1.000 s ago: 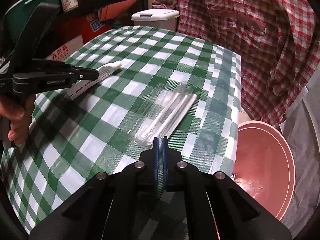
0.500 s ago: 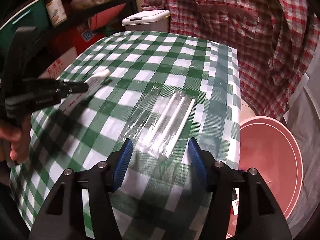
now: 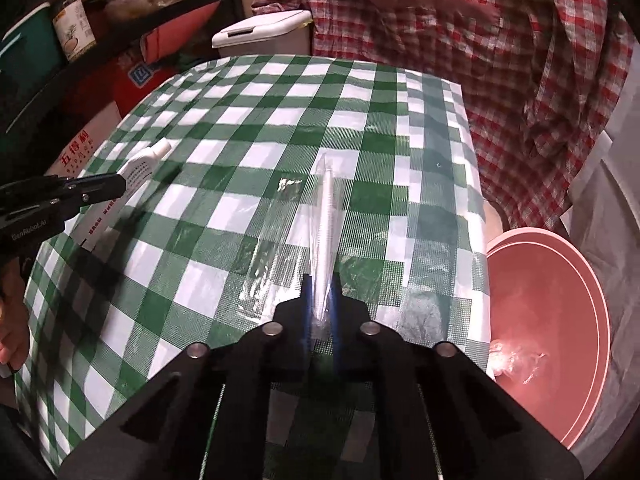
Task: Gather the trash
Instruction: 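Lift the tube and straw pack and carry them over the pink bucket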
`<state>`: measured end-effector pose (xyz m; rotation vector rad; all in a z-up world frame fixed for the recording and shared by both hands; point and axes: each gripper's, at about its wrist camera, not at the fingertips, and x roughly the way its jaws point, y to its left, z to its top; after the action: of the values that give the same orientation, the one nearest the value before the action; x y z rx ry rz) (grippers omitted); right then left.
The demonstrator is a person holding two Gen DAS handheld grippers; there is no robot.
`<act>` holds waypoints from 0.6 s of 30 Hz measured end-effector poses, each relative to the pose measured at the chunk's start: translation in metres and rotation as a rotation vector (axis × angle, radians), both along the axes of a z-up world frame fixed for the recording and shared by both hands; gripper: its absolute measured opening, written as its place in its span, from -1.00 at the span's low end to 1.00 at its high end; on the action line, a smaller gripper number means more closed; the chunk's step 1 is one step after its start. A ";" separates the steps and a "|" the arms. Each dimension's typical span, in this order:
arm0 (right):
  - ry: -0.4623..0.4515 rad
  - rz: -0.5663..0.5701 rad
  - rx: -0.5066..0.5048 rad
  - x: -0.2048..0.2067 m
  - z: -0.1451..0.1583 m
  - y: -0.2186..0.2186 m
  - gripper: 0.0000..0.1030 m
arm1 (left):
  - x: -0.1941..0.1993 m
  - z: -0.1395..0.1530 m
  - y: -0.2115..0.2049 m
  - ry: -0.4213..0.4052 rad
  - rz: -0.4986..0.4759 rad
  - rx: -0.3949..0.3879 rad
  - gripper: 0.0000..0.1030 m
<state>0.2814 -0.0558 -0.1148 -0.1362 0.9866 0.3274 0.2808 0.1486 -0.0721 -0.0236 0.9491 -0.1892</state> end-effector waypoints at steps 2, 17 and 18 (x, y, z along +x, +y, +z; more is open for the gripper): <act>-0.018 0.001 0.004 -0.001 0.006 -0.001 -0.87 | 0.000 0.003 0.001 -0.004 0.004 -0.002 -0.93; -0.148 0.001 0.075 -0.033 0.064 -0.022 -0.89 | -0.022 0.038 0.004 -0.070 0.036 -0.019 -0.93; -0.162 0.002 0.076 -0.037 0.069 -0.024 -0.89 | -0.024 0.041 0.004 -0.077 0.040 -0.023 -0.93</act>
<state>0.2446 -0.0793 -0.0459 -0.0930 0.8131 0.3501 0.2568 0.1522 -0.0310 -0.0560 0.8691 -0.1634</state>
